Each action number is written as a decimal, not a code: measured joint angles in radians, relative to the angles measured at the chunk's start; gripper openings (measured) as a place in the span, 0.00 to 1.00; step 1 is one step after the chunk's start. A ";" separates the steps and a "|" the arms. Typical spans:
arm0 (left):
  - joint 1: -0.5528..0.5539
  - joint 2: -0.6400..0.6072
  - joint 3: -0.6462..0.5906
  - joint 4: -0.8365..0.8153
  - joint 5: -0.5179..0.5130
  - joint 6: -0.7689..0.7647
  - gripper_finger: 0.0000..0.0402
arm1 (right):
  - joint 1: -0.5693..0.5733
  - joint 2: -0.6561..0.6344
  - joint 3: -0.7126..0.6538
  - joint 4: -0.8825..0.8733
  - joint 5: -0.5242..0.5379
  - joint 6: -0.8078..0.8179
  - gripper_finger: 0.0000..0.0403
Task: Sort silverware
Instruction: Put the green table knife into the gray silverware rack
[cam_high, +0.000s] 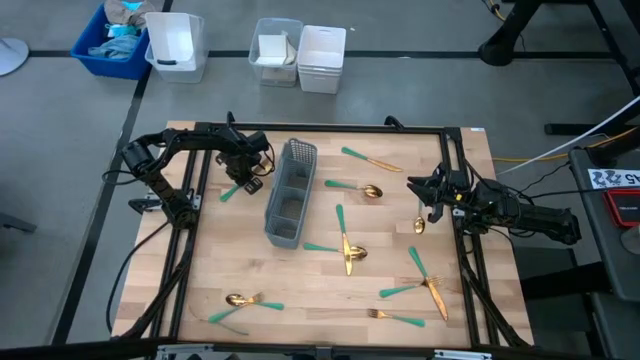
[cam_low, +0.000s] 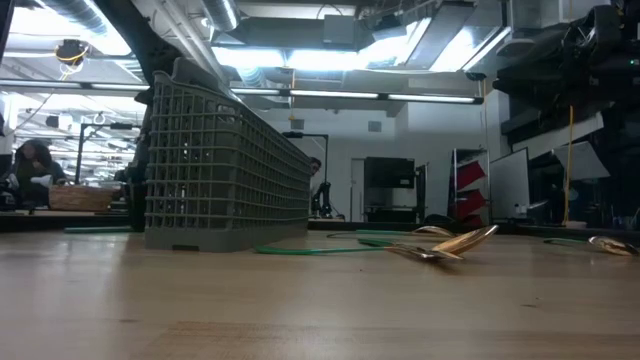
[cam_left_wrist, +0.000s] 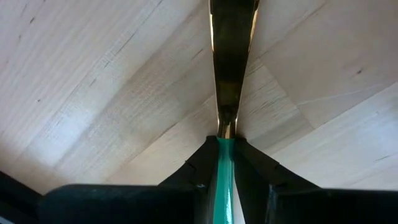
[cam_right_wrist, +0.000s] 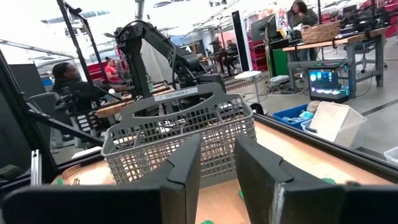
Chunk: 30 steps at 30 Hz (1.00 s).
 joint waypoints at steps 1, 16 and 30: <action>0.000 0.000 0.000 0.000 0.000 0.000 0.10 | 0.000 0.000 0.000 0.000 0.000 0.000 0.25; 0.010 -0.078 -0.002 0.004 0.004 0.004 0.10 | 0.000 0.000 0.000 0.000 0.000 -0.001 0.25; 0.010 -0.196 0.000 -0.003 0.004 0.004 0.10 | 0.000 0.000 0.000 0.000 0.000 -0.001 0.25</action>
